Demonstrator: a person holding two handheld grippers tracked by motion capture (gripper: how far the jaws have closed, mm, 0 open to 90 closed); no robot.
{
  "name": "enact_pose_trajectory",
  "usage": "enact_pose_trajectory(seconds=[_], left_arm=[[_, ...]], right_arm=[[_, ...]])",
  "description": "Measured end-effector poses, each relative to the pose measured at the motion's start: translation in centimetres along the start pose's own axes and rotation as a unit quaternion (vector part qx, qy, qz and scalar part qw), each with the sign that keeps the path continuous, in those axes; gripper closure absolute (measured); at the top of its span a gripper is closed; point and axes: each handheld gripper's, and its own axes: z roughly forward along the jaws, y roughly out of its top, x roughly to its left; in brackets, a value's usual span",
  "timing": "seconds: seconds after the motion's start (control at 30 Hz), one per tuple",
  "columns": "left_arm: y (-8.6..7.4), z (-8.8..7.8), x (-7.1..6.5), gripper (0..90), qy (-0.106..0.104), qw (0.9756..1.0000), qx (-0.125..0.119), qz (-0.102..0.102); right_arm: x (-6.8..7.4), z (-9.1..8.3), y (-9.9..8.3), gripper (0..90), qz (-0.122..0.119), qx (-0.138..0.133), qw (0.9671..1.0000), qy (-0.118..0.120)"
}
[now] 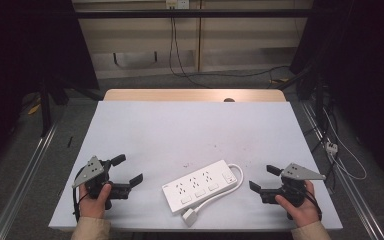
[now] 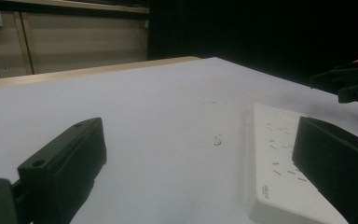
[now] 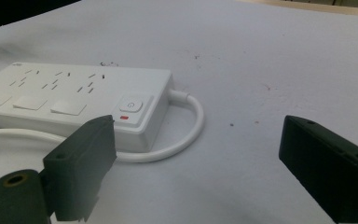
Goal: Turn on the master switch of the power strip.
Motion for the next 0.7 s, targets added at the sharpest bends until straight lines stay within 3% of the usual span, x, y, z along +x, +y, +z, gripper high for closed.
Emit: enact_pose_trajectory(seconds=[0.7], left_arm=[[0.0, -0.1, 0.0, 2.4, 0.002, 1.0000, -0.001, -0.002]], right_arm=[[-1.1, -1.0, -0.5, 11.2, 0.006, 0.000, 0.9999, -0.014]])
